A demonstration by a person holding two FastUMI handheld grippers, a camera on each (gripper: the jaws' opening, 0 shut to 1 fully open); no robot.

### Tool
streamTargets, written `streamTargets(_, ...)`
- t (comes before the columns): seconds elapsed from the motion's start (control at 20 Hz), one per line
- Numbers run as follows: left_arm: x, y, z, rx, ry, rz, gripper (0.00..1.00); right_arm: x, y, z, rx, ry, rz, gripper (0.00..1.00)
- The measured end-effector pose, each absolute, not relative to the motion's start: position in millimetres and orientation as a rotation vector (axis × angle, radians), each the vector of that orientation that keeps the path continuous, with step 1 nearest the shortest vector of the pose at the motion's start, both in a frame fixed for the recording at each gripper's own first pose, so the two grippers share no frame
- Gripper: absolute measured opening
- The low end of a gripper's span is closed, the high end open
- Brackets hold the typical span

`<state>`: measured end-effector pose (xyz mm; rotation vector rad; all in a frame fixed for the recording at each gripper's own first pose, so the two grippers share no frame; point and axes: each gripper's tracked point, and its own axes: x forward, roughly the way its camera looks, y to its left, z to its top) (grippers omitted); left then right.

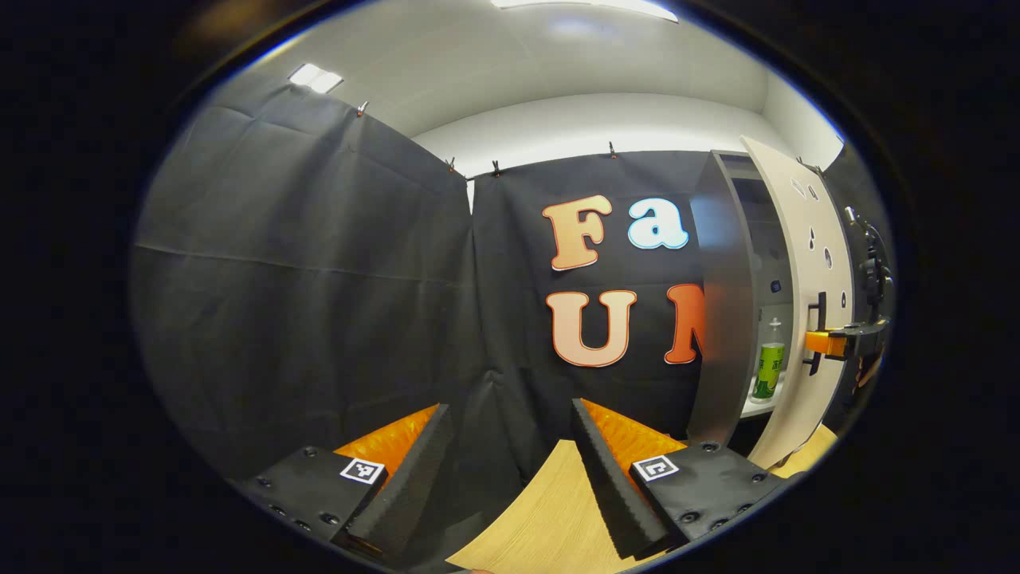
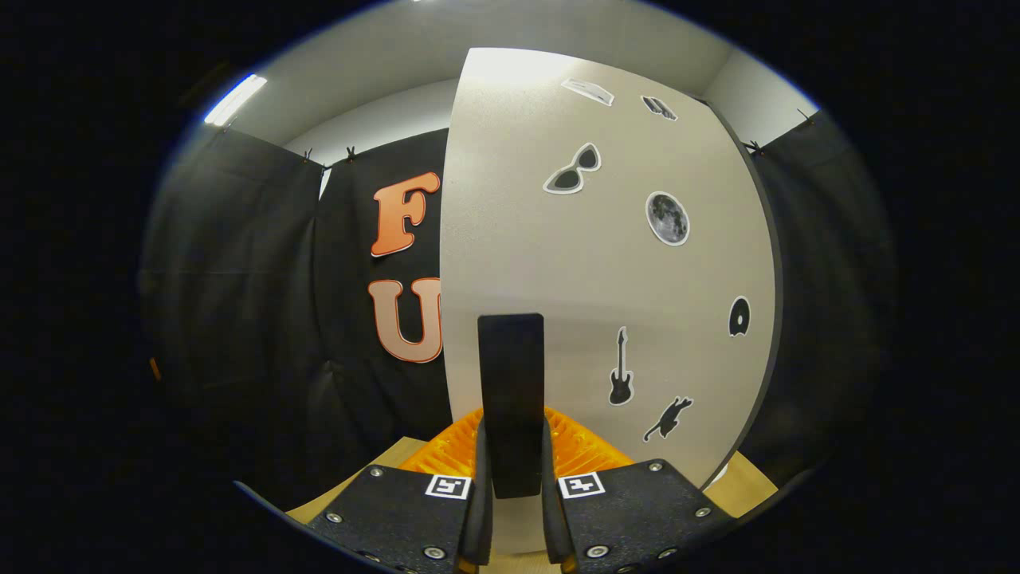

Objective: Open the cabinet door with the right hand, grasp the bottle in the cabinet with the left hand and place it on the coaster, then close the cabinet door with the right hand.

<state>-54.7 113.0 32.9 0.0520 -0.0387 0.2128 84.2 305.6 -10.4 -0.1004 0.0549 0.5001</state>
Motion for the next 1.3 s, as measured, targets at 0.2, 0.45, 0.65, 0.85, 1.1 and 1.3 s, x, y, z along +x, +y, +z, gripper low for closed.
streamTargets(0.2,-51.8,108.2,35.6,0.057,-0.045,0.196,0.97,55.8,276.0,-6.4,-0.087,0.062,0.512,0.26)
streamTargets(0.45,-44.5,98.1,37.0,0.055,-0.051,0.171,0.98,35.7,245.0,-3.3,-0.116,0.068,0.508,0.26)
streamTargets(0.65,-36.7,83.9,36.6,0.048,-0.052,0.139,0.97,16.4,206.6,1.8,-0.137,0.065,0.481,0.26)
streamTargets(0.85,-24.7,62.3,34.6,0.043,-0.049,0.087,0.96,-0.9,162.4,7.8,-0.147,0.069,0.431,0.25)
streamTargets(1.1,-5.9,21.8,31.6,0.034,-0.040,0.002,0.96,-5.0,131.8,16.8,-0.143,0.071,0.352,0.19)
streamTargets(1.3,2.0,-7.7,30.4,0.042,-0.036,-0.062,0.96,-7.5,97.7,20.9,-0.141,0.068,0.275,0.13)
